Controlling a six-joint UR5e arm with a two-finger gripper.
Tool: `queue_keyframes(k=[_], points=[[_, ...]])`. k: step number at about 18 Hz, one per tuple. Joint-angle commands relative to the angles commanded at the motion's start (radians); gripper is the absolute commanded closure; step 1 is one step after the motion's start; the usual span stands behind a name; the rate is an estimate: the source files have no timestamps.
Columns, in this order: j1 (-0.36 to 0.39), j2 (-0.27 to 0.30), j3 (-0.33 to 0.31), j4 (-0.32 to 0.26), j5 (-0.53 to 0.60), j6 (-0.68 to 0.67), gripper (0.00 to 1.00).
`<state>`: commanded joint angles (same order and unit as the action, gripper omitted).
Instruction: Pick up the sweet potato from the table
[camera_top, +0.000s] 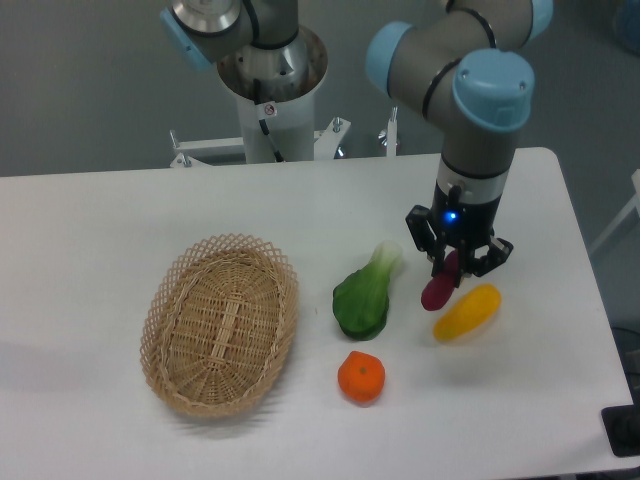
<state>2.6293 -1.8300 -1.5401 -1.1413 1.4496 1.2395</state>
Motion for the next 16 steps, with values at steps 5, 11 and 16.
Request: queue_keyframes(k=[5,11,16], points=[[-0.005,0.012,0.002,0.000,-0.023,-0.006,0.67],[-0.005,0.012,0.003,0.003,-0.026,-0.012,0.67],[-0.006,0.011,0.009,0.005,-0.026,-0.012,0.67]])
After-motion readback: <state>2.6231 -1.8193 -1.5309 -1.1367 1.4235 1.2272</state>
